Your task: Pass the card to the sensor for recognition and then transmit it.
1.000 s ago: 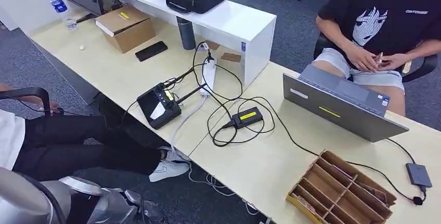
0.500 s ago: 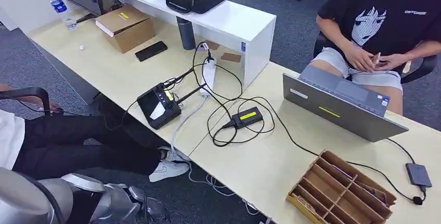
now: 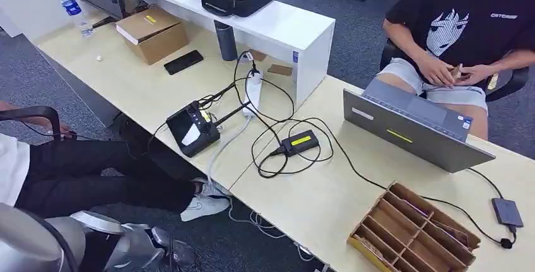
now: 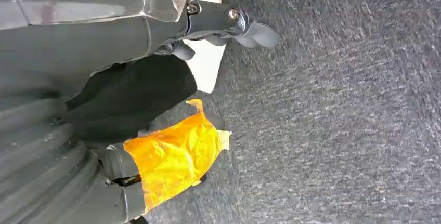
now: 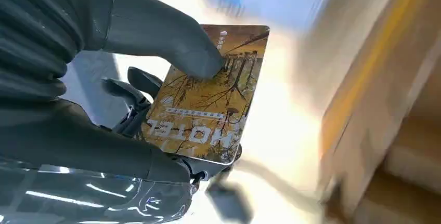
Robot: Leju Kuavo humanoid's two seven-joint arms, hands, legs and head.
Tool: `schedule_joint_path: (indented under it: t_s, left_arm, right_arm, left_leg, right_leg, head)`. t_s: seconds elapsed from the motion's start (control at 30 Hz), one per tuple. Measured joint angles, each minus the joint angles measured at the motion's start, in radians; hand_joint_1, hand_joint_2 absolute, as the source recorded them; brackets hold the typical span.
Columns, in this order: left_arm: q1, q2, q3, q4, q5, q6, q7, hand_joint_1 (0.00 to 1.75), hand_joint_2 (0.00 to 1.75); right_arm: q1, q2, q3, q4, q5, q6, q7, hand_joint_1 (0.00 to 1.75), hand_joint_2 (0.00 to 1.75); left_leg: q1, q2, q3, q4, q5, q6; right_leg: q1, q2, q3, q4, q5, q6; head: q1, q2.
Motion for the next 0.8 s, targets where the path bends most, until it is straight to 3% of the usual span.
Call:
schedule_joint_path:
  t_s: [0.17,0.3,0.37,0.47,0.67,0.8]
  left_arm:
    - [0.04,0.002,0.003,0.0,0.019,0.031,0.031,0.0,1.75]
    - [0.052,0.001,0.003,0.0,0.021,0.036,0.033,0.0,1.75]
    - [0.045,0.001,0.003,0.0,0.007,0.024,0.03,0.0,1.75]
    - [0.007,-0.002,0.003,0.0,-0.029,-0.008,0.008,0.0,1.75]
    - [-0.06,-0.023,0.003,0.0,-0.115,-0.06,-0.008,0.0,1.75]
    - [-0.094,-0.04,0.003,0.0,-0.172,-0.088,-0.018,0.0,1.75]
  right_arm:
    - [0.002,-0.025,-0.121,-0.077,0.038,-0.132,0.05,1.75,1.75]
    - [0.037,0.0,-0.242,-0.131,0.083,-0.233,0.049,1.75,1.75]
    - [0.046,0.067,-0.314,-0.136,0.081,-0.281,0.047,1.75,1.75]
    - [0.038,0.194,-0.393,-0.127,0.031,-0.291,0.015,1.75,1.75]
    - [-0.025,0.435,-0.476,-0.058,0.028,-0.408,0.042,1.75,1.75]
    - [-0.084,0.562,-0.495,0.009,0.027,-0.413,0.08,1.75,1.75]
  left_leg:
    - [0.0,0.001,-0.001,0.0,0.0,0.0]
    - [0.001,0.0,-0.002,-0.001,0.0,0.0]
    - [0.001,0.002,-0.001,-0.001,0.0,-0.001]
    - [0.001,0.002,-0.001,-0.001,0.002,-0.003]
    - [0.001,0.002,-0.002,-0.001,0.004,-0.006]
    - [0.001,0.002,-0.002,-0.001,0.005,-0.007]
  right_leg:
    - [0.0,0.001,-0.001,0.0,0.0,0.0]
    - [0.001,0.0,-0.001,0.0,0.0,0.0]
    - [0.001,0.003,-0.002,0.001,0.0,-0.001]
    - [0.001,0.003,-0.003,0.003,0.001,-0.003]
    - [0.001,0.003,-0.005,0.006,0.003,-0.005]
    - [0.001,0.003,-0.006,0.006,0.003,-0.005]
  head:
    - [0.0,0.0]
    - [0.0,0.0]
    - [0.0,0.0]
    - [0.0,0.0]
    - [0.0,0.0]
    - [0.0,0.0]
